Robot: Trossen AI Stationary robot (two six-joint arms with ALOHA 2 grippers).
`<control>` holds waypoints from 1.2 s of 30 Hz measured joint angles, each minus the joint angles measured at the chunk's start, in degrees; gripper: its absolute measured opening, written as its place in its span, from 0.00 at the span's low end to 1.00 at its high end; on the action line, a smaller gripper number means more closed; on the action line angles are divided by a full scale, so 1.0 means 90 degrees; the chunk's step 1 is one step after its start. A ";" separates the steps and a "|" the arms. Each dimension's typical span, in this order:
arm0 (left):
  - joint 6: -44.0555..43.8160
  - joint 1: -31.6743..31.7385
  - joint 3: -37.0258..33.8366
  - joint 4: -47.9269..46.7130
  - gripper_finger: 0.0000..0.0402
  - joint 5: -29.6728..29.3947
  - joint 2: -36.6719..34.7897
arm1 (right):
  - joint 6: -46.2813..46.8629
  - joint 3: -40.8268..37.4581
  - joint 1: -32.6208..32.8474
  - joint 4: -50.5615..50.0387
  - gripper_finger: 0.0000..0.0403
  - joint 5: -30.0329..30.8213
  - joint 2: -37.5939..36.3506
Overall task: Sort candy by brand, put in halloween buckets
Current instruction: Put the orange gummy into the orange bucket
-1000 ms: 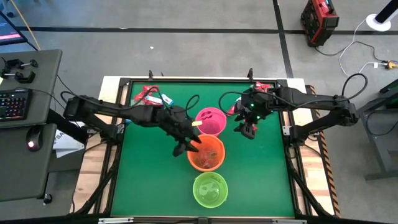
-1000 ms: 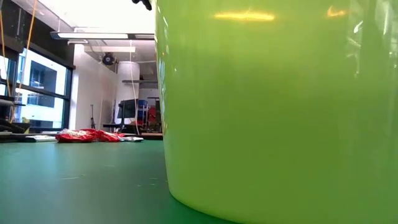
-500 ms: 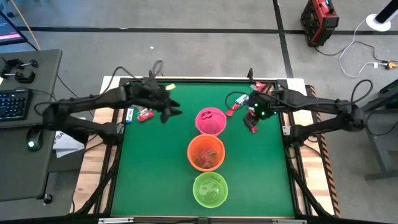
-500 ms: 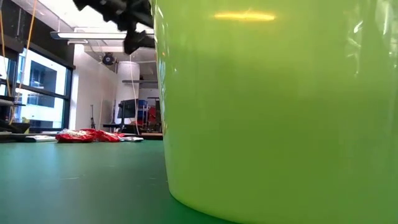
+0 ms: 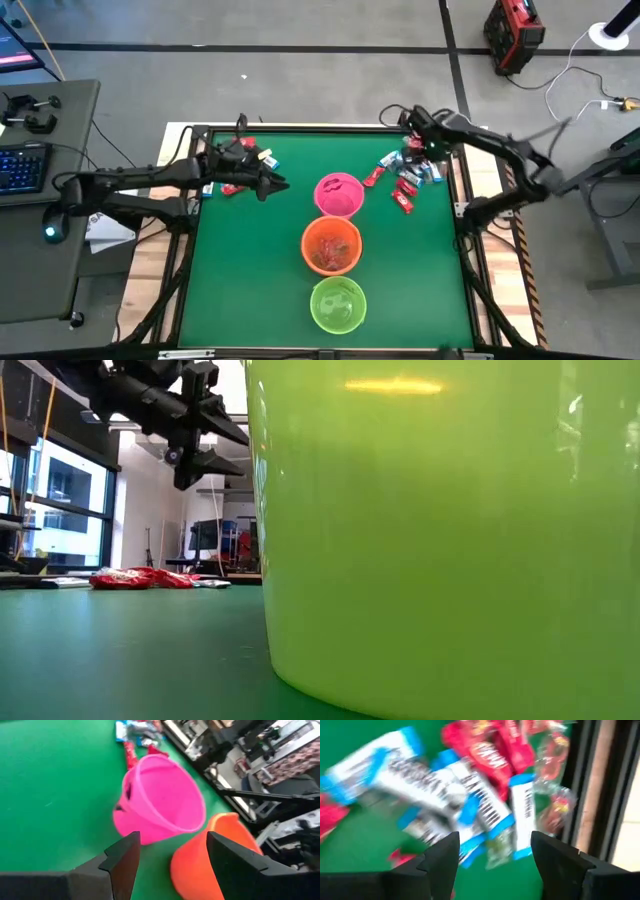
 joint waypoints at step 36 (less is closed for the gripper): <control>0.0330 -0.0095 0.0006 0.0070 0.54 0.0034 -0.0010 | 0.1710 0.1263 -0.0597 -0.1102 0.15 0.1703 0.3316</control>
